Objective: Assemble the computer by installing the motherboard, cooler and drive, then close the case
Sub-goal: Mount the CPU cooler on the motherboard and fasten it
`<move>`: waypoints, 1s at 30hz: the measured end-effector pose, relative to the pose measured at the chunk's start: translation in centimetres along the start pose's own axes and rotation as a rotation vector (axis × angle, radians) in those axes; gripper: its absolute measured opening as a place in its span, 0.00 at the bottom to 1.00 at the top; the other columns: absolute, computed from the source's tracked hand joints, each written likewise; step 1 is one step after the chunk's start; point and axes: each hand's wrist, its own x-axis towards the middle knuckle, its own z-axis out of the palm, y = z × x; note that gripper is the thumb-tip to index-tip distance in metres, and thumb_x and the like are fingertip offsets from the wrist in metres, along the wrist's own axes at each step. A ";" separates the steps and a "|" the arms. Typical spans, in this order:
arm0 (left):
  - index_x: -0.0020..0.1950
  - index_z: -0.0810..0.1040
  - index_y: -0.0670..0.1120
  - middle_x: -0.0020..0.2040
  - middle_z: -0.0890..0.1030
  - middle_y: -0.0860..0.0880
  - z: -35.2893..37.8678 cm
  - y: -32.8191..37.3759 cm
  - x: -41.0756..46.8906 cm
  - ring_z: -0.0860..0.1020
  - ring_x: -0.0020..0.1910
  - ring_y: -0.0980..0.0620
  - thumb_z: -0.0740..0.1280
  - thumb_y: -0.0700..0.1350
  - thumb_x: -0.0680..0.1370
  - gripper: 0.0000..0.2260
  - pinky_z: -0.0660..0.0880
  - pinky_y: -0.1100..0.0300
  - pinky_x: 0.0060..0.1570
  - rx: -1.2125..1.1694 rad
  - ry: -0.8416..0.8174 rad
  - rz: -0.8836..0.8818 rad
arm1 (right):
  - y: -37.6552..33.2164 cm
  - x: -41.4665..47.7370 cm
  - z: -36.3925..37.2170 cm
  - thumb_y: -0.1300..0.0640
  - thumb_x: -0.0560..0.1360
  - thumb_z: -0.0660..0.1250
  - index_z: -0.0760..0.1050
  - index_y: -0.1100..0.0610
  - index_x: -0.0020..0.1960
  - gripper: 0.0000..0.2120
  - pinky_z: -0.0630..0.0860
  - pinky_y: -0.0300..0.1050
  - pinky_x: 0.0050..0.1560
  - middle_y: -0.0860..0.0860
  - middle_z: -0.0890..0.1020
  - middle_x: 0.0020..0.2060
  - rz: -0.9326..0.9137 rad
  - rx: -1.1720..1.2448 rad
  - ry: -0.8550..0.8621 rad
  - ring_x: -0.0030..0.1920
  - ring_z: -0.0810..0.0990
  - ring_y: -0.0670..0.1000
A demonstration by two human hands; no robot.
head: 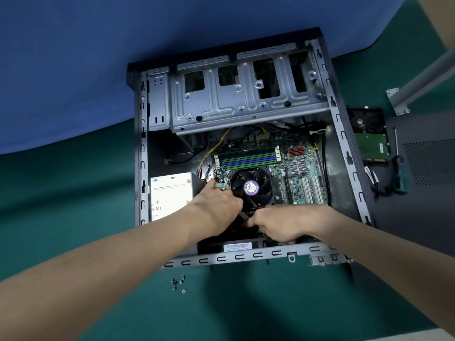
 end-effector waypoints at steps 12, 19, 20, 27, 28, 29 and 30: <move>0.47 0.63 0.49 0.48 0.72 0.47 0.0 0.9 -0.1 0.75 0.54 0.47 0.57 0.37 0.77 0.07 0.50 0.48 0.69 -0.111 0.032 -0.123 | -0.3 0.5 -0.1 0.69 0.77 0.52 0.70 0.56 0.69 0.23 0.69 0.41 0.39 0.55 0.78 0.51 0.020 0.017 -0.015 0.40 0.73 0.52; 0.45 0.65 0.49 0.38 0.64 0.50 0.7 1.4 0.1 0.68 0.41 0.49 0.57 0.38 0.77 0.06 0.50 0.48 0.69 -0.133 0.040 -0.170 | 0.4 -1.2 0.5 0.65 0.78 0.53 0.66 0.48 0.73 0.26 0.67 0.41 0.35 0.48 0.75 0.43 0.007 0.013 0.141 0.44 0.70 0.50; 0.45 0.65 0.49 0.38 0.66 0.50 0.8 1.4 0.2 0.68 0.41 0.49 0.57 0.38 0.77 0.06 0.51 0.48 0.68 -0.129 0.045 -0.169 | 0.4 -1.3 0.6 0.65 0.78 0.53 0.66 0.48 0.73 0.26 0.64 0.40 0.33 0.48 0.75 0.42 0.009 0.027 0.151 0.44 0.68 0.49; 0.58 0.75 0.47 0.58 0.78 0.46 0.7 1.6 0.7 0.75 0.59 0.46 0.59 0.40 0.79 0.10 0.66 0.57 0.60 -0.079 0.039 -0.103 | 1.1 -1.5 -0.2 0.64 0.79 0.54 0.78 0.51 0.63 0.21 0.80 0.52 0.46 0.57 0.82 0.36 -0.031 0.192 0.241 0.39 0.81 0.61; 0.59 0.75 0.47 0.58 0.78 0.47 0.7 1.6 0.7 0.75 0.59 0.45 0.60 0.40 0.79 0.10 0.68 0.57 0.56 -0.063 0.037 -0.096 | 1.1 -1.6 -0.3 0.64 0.79 0.54 0.80 0.52 0.60 0.20 0.80 0.53 0.47 0.58 0.84 0.38 -0.044 0.212 0.267 0.39 0.82 0.61; 0.59 0.75 0.47 0.58 0.78 0.47 0.6 1.7 0.8 0.75 0.59 0.45 0.60 0.40 0.79 0.11 0.70 0.56 0.54 -0.046 0.032 -0.085 | 1.2 -1.7 -0.4 0.64 0.79 0.55 0.81 0.52 0.57 0.19 0.80 0.51 0.43 0.56 0.84 0.37 -0.054 0.242 0.322 0.35 0.81 0.58; 0.59 0.74 0.47 0.58 0.78 0.47 0.7 1.7 0.9 0.76 0.58 0.45 0.60 0.40 0.79 0.11 0.70 0.55 0.53 -0.030 0.022 -0.073 | 1.3 -1.9 -0.4 0.64 0.79 0.56 0.82 0.51 0.54 0.17 0.78 0.47 0.37 0.52 0.83 0.32 -0.058 0.274 0.420 0.30 0.77 0.51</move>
